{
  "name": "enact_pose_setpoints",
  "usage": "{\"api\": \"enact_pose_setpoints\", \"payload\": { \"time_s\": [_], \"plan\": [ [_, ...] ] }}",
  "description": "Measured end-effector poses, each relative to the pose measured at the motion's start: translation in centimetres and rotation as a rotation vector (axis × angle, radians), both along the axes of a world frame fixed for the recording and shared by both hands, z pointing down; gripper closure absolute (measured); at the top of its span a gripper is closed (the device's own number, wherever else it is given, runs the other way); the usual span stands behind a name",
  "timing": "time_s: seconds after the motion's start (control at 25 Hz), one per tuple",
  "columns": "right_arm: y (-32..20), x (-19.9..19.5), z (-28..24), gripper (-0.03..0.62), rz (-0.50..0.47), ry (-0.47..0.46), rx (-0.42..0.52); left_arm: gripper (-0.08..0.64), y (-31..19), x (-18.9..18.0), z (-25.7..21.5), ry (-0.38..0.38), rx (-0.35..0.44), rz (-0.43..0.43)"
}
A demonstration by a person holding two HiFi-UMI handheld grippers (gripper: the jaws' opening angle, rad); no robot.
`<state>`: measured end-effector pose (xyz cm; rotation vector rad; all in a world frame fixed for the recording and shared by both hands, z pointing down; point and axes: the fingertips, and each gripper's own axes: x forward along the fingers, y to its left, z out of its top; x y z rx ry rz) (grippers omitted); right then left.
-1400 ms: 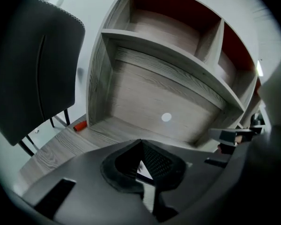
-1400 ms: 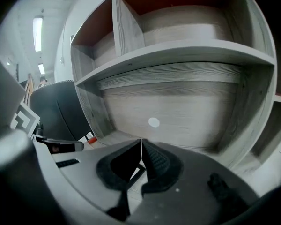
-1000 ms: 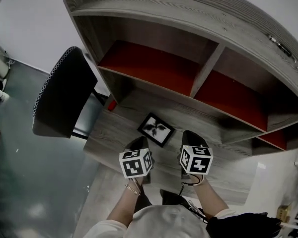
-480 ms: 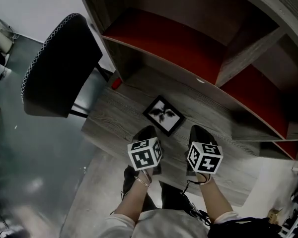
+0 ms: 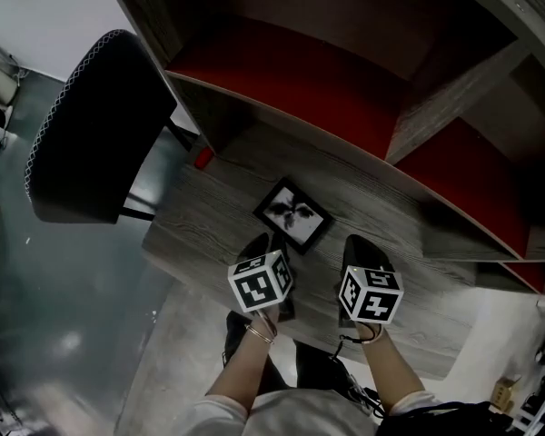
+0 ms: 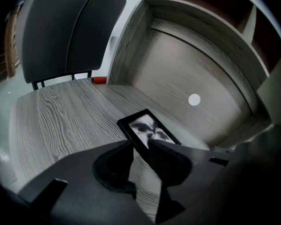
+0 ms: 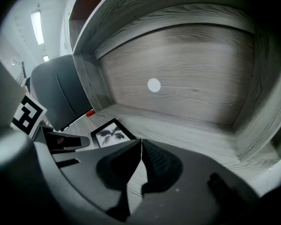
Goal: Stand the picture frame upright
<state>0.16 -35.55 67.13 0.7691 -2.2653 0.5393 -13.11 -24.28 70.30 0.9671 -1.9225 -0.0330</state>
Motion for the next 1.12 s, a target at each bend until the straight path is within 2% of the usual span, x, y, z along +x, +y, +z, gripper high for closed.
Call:
{"api": "enact_pose_setpoints", "payload": {
  "time_s": [0.12,0.4,0.64,0.8,0.96,1.12],
  "plan": [
    [-0.3,0.0,0.0,0.560,-0.004,-0.001,0.002,0.446,-0.5,-0.1,0.2,0.000,-0.016,-0.009],
    [-1.0,0.3,0.0,0.560,-0.010,0.006,0.003,0.377,-1.5,-0.1,1.3,0.014,-0.067,-0.048],
    [-1.7,0.9,0.0,0.560,-0.004,0.011,0.004,0.382,-1.6,0.3,2.7,-0.001,-0.169,-0.028],
    [-1.7,1.1,0.2,0.560,0.004,0.013,-0.001,0.388,-1.5,0.2,2.9,0.012,-0.175,-0.013],
    [-1.4,1.1,0.3,0.560,0.006,0.011,-0.007,0.400,-1.6,-0.2,2.4,0.014,-0.147,0.079],
    [-1.3,0.5,0.3,0.560,0.000,0.007,-0.011,0.407,0.1,-0.3,2.5,0.062,-0.175,0.220]
  ]
}}
